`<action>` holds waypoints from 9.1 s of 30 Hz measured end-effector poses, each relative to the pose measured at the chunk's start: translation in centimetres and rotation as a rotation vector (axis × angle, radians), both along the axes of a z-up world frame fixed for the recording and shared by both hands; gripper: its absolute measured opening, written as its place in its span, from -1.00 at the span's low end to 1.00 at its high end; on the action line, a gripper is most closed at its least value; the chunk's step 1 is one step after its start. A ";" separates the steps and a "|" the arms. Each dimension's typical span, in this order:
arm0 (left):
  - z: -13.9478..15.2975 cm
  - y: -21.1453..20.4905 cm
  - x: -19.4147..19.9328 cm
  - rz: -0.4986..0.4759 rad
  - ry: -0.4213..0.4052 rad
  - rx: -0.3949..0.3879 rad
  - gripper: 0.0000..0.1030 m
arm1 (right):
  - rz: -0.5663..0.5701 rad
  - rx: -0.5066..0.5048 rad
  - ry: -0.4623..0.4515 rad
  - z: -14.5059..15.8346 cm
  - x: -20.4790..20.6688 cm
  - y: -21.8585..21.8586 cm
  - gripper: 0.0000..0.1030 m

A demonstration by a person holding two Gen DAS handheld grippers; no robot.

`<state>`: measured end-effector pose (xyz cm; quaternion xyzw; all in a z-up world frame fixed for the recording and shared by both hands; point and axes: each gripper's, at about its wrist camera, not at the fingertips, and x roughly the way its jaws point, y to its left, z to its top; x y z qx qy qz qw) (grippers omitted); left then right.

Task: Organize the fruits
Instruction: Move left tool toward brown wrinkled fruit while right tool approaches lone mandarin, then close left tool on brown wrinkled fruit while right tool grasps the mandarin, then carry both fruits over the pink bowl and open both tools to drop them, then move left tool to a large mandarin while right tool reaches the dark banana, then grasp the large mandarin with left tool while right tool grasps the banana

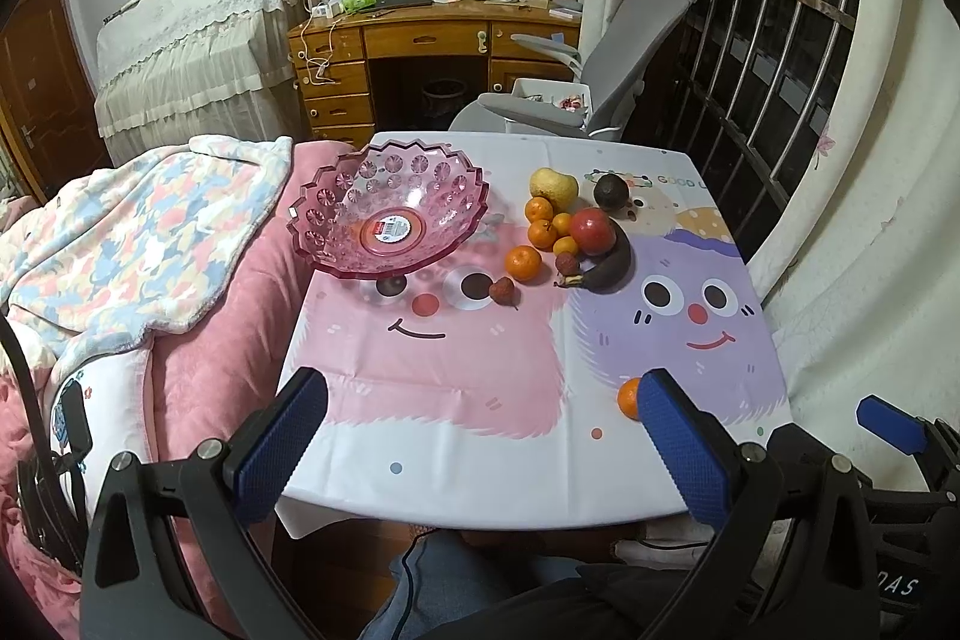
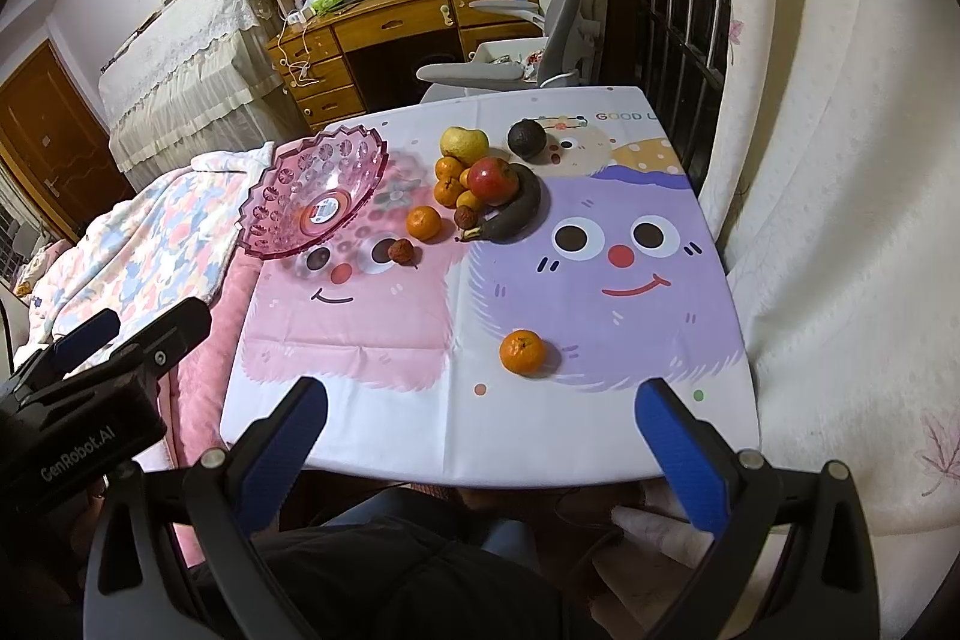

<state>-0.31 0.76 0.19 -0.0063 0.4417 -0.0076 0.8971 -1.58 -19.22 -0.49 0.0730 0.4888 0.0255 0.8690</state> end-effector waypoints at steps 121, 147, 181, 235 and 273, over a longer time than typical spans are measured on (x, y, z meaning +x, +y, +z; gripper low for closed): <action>-19.3 0.0 24.4 -0.111 0.232 -0.117 -0.46 | 0.192 0.139 0.386 -22.5 22.0 1.1 -0.12; -17.6 18.1 29.0 -0.245 0.220 -0.132 -0.46 | 0.016 0.169 0.089 -15.1 26.7 15.6 -0.12; -16.9 20.6 28.7 -0.129 0.228 -0.161 0.20 | 0.034 0.127 0.069 -14.4 27.2 18.0 0.36; -24.1 -2.8 28.6 0.098 0.279 -0.219 0.64 | 0.016 0.099 0.185 -22.6 28.1 -5.4 0.37; -27.9 -5.6 31.4 -0.001 0.148 -0.234 -0.18 | 0.072 -0.098 0.157 -25.0 31.9 -2.5 -0.06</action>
